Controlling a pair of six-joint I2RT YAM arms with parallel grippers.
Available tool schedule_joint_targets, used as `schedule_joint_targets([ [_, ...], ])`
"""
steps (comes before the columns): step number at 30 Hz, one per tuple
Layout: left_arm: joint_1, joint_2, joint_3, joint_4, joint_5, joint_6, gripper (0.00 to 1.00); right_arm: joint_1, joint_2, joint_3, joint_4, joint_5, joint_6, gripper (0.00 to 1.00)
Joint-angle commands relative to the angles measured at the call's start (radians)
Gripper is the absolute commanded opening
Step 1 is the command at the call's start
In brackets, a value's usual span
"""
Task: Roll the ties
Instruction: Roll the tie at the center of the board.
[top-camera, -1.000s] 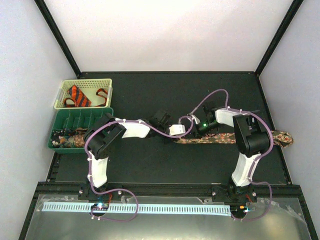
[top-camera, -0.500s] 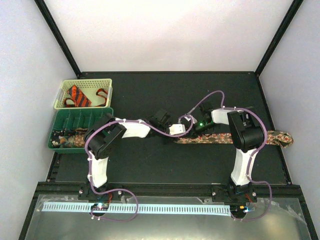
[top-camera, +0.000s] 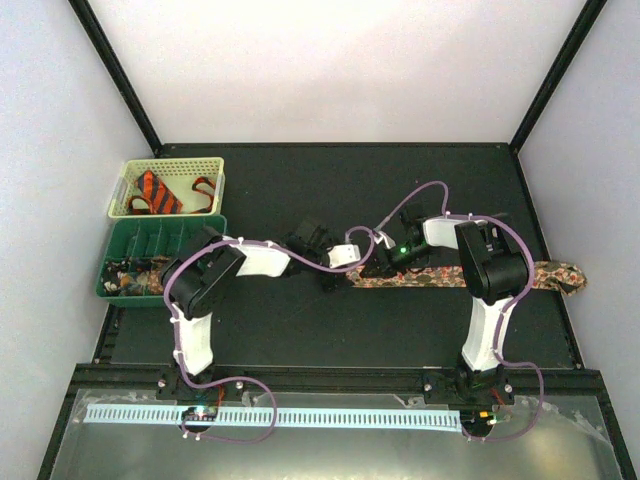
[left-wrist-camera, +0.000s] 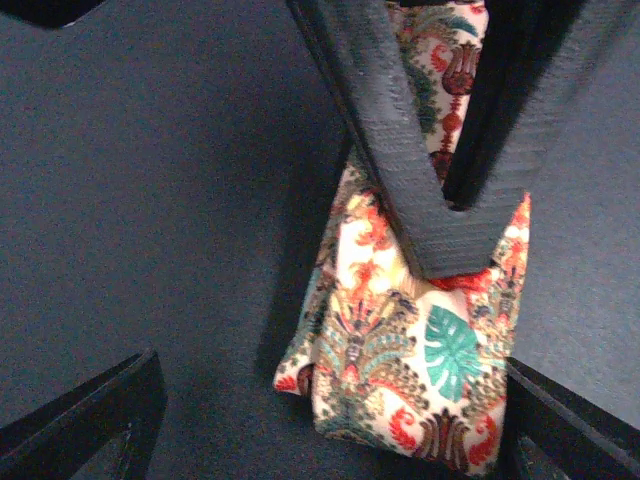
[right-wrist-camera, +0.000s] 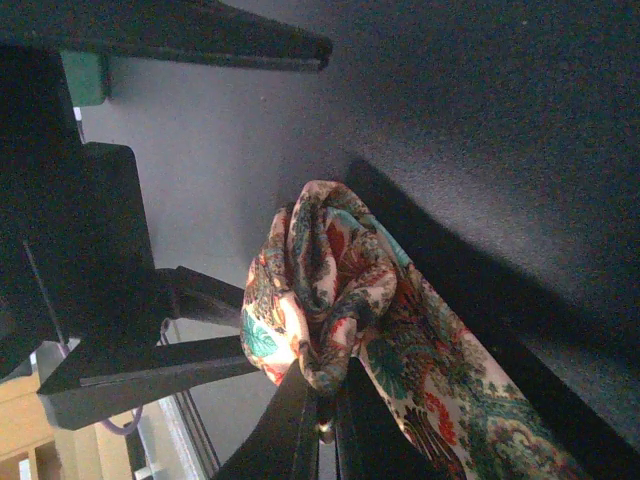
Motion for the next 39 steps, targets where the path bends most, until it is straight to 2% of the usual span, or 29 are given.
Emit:
schedule_joint_targets([
  [1,0.003,-0.032,-0.039,0.088,0.104,0.052,0.92,0.001,0.006,0.006,-0.028,-0.007,-0.034,0.02],
  [3,0.001,-0.024,-0.054,0.084,0.167,0.116,0.98,0.001,0.008,0.018,-0.046,-0.013,-0.044,0.02],
  [8,-0.009,0.036,-0.032,0.104,0.151,0.086,0.96,-0.001,0.007,0.030,-0.091,-0.050,-0.078,0.02],
  [14,-0.016,0.081,-0.002,0.067,0.154,0.116,0.76,-0.001,0.006,0.034,-0.103,-0.085,-0.084,0.02],
  [19,-0.022,0.071,-0.027,0.062,0.088,0.134,0.49,-0.001,0.009,0.043,-0.118,-0.106,-0.094,0.02],
  [21,-0.023,0.064,-0.033,0.052,0.066,0.133,0.42,-0.001,0.009,0.045,-0.124,-0.101,-0.095,0.06],
  [24,-0.022,0.050,-0.051,0.050,0.056,0.138,0.37,-0.010,0.002,0.039,-0.112,-0.083,-0.078,0.18],
  [29,-0.024,0.047,-0.056,0.044,0.053,0.126,0.35,-0.013,-0.012,0.026,-0.068,-0.061,-0.032,0.22],
  [33,-0.026,0.046,-0.059,0.041,0.050,0.121,0.34,-0.014,-0.019,0.025,-0.055,-0.053,-0.021,0.29],
  [35,-0.026,0.044,-0.059,0.039,0.049,0.123,0.34,-0.017,-0.022,0.025,-0.050,-0.051,-0.018,0.27],
  [39,-0.026,0.044,-0.058,0.038,0.045,0.113,0.34,-0.018,-0.023,0.024,-0.049,-0.038,-0.020,0.06],
])
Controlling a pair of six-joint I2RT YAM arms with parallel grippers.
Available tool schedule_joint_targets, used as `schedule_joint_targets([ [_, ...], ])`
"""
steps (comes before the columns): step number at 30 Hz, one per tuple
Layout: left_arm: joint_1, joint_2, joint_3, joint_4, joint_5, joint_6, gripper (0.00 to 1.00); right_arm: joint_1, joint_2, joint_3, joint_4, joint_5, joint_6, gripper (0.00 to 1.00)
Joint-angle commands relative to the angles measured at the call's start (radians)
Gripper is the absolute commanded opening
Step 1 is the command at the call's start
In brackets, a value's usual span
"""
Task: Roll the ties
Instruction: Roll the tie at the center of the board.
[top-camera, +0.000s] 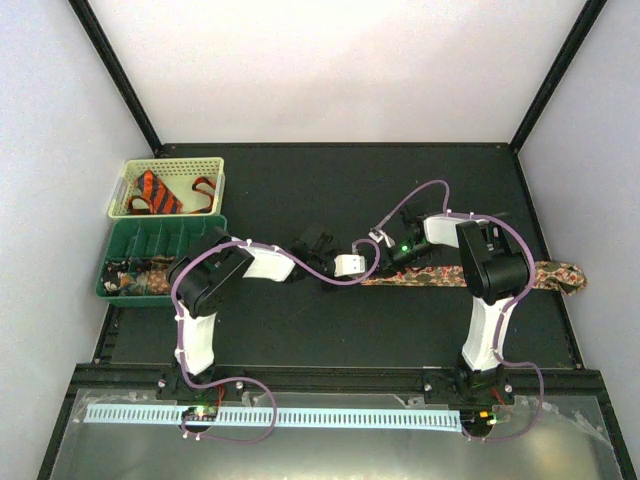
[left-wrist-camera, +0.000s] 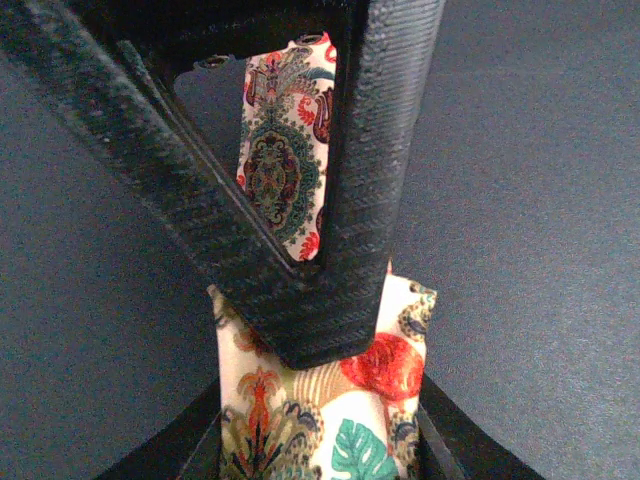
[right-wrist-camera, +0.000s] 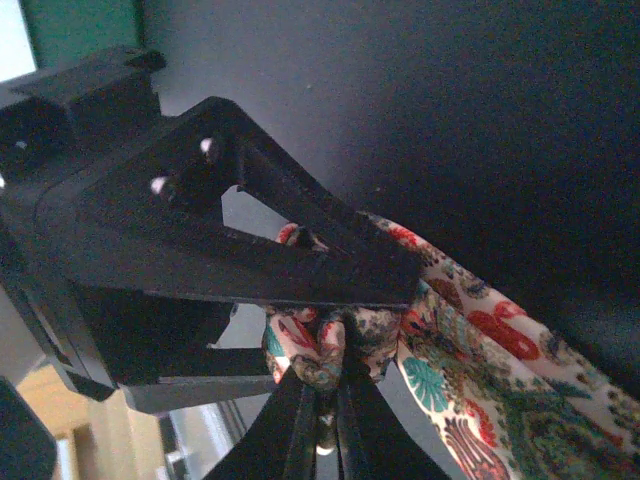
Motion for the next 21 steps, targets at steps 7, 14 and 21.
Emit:
schedule_joint_targets([
  [7,0.004,0.006,-0.039,-0.062,-0.072,-0.024,0.34,-0.025,-0.001,0.010,-0.026,0.103,-0.035,0.02],
  [14,0.040,-0.062,-0.120,0.058,0.088,-0.079,0.58,-0.024,0.062,0.012,-0.021,0.158,-0.055,0.02],
  [21,0.052,-0.038,-0.175,0.230,0.110,-0.152,0.67,-0.024,0.096,0.024,-0.017,0.199,-0.056,0.02],
])
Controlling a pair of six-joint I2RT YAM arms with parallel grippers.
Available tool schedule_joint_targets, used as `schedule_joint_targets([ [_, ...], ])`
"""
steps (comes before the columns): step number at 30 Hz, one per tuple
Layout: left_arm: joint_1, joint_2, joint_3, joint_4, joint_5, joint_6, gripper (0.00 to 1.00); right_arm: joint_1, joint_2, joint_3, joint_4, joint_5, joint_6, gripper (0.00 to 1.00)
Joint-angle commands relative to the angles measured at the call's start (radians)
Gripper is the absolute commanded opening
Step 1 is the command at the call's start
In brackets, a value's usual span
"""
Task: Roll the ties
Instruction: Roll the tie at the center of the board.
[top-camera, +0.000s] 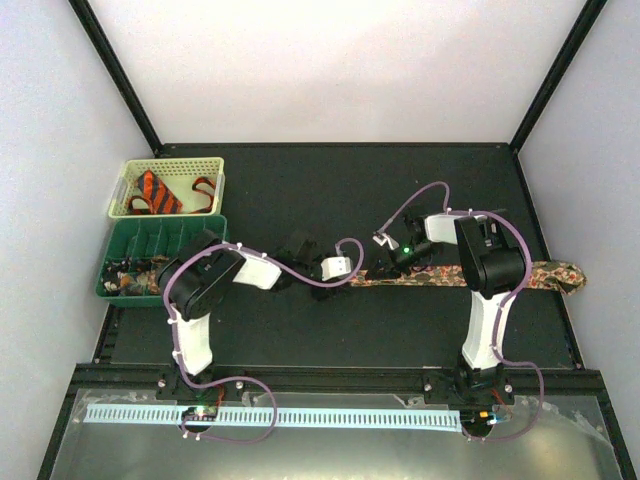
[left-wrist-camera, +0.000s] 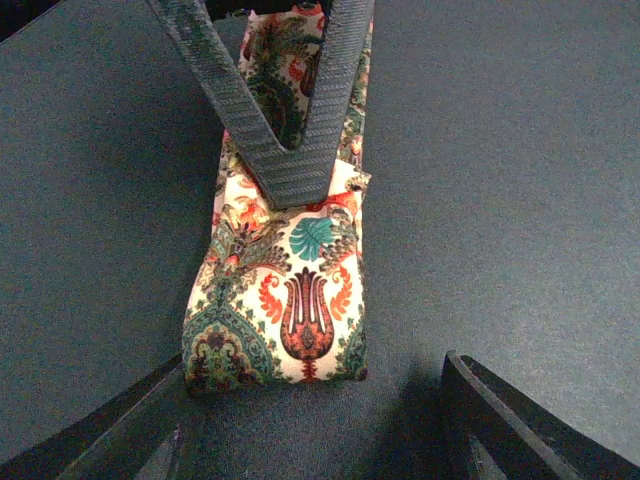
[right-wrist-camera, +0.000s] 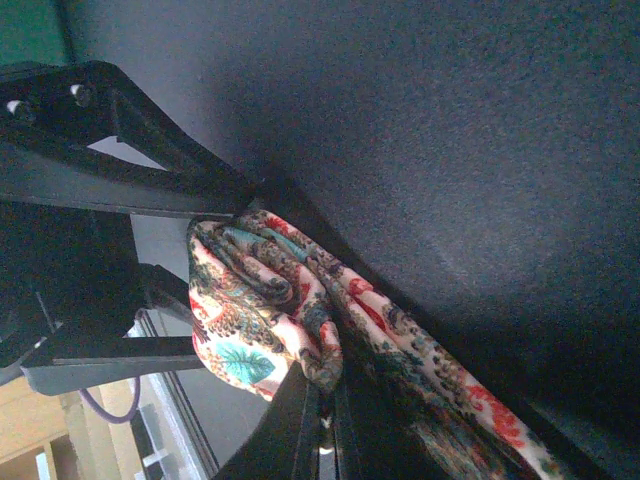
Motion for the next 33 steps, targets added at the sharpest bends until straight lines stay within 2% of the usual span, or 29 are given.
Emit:
schedule_joint_targets([
  [1,0.010,0.034,-0.020,0.127,0.034,-0.065,0.67,-0.002,0.046,0.005,0.016,0.114,-0.017,0.02],
  [8,0.011,0.101,-0.028,0.282,0.019,-0.133,0.61,0.000,0.051,-0.002,0.007,0.131,-0.036,0.02],
  [13,0.009,0.066,-0.042,0.311,0.068,-0.128,0.45,-0.001,0.056,-0.013,0.009,0.133,-0.043,0.02],
  [17,-0.006,0.002,-0.034,0.311,0.123,-0.156,0.40,0.000,0.061,-0.016,0.013,0.134,-0.042,0.02],
  [21,-0.043,-0.001,0.015,0.310,0.118,-0.198,0.40,-0.001,0.063,-0.018,0.016,0.129,-0.040,0.02],
  [27,-0.073,0.114,0.107,0.270,0.046,-0.220,0.40,-0.001,0.058,-0.017,0.013,0.117,-0.041,0.02],
  [33,-0.071,0.162,0.095,0.216,0.019,-0.158,0.41,0.000,0.053,-0.024,0.010,0.105,-0.048,0.03],
])
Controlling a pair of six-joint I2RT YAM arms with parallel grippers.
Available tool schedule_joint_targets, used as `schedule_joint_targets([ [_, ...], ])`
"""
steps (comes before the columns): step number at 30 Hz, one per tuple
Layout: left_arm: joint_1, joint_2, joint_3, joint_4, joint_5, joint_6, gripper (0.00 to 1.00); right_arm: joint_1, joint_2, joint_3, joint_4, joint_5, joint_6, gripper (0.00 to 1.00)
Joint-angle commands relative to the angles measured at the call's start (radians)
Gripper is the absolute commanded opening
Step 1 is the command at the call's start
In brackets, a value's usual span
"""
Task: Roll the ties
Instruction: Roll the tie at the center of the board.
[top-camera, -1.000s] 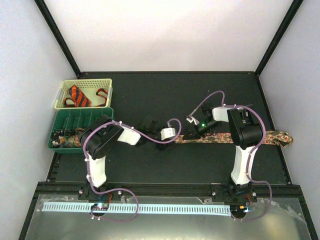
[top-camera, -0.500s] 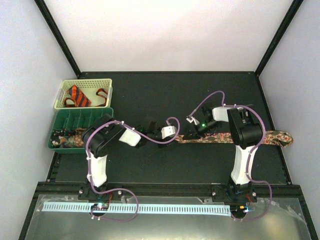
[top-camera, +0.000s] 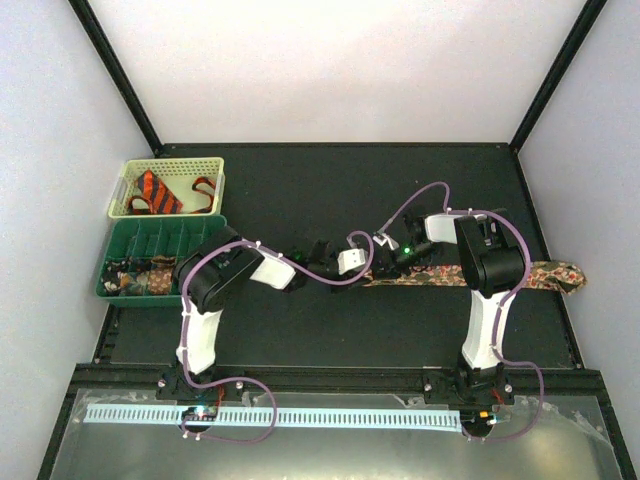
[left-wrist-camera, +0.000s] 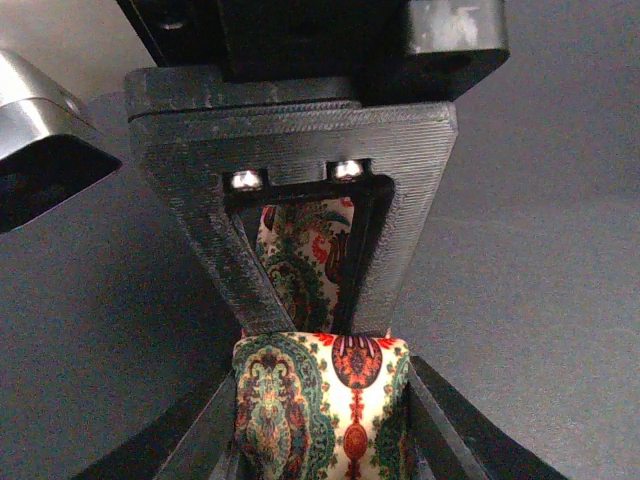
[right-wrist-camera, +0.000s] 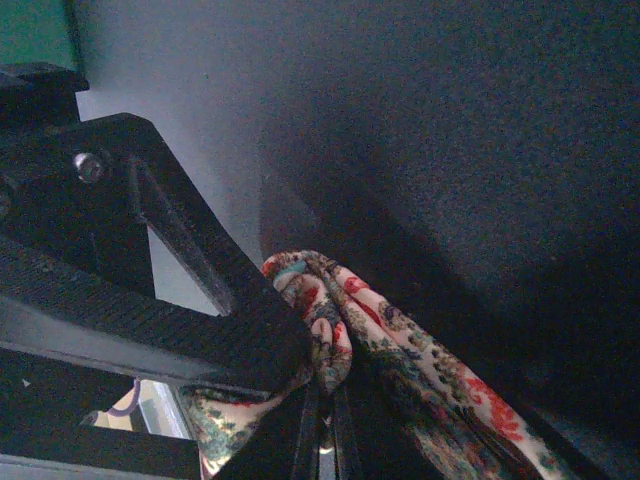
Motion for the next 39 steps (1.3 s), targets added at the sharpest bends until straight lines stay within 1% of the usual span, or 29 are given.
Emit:
schedule_joint_targets([
  [1,-0.008,0.045,0.009,-0.040,-0.022,0.039,0.41,0.002,0.041,-0.029,0.019,0.112,-0.018,0.04],
  [4,0.002,0.048,-0.001,-0.078,-0.048,0.048,0.41,0.001,0.033,-0.032,0.019,0.102,-0.020,0.05],
  [12,0.006,0.041,0.027,-0.259,-0.166,0.099,0.37,0.000,-0.009,-0.039,0.033,0.065,-0.023,0.10],
  [18,0.006,0.037,0.051,-0.365,-0.218,0.119,0.33,-0.010,-0.061,-0.026,-0.016,0.049,-0.040,0.19],
  [24,0.005,0.034,0.053,-0.406,-0.249,0.138,0.32,-0.035,-0.126,-0.034,-0.077,0.025,-0.068,0.31],
  [27,0.004,0.041,0.065,-0.420,-0.252,0.136,0.33,-0.029,-0.142,-0.051,-0.032,-0.036,-0.005,0.38],
  [29,0.002,0.044,0.071,-0.425,-0.257,0.136,0.33,-0.017,-0.135,-0.052,0.005,-0.056,0.039,0.40],
  [32,0.002,0.045,0.076,-0.433,-0.259,0.134,0.33,-0.001,-0.106,-0.040,0.030,-0.058,0.057,0.39],
  [34,0.001,0.045,0.078,-0.438,-0.260,0.133,0.33,0.002,-0.083,-0.026,0.026,-0.058,0.056,0.35],
  [36,0.001,0.043,0.076,-0.437,-0.264,0.133,0.33,0.002,-0.062,-0.017,0.018,-0.052,0.047,0.28],
  [39,0.000,0.043,0.077,-0.440,-0.266,0.130,0.33,0.001,-0.056,-0.011,0.017,-0.038,0.043,0.10],
])
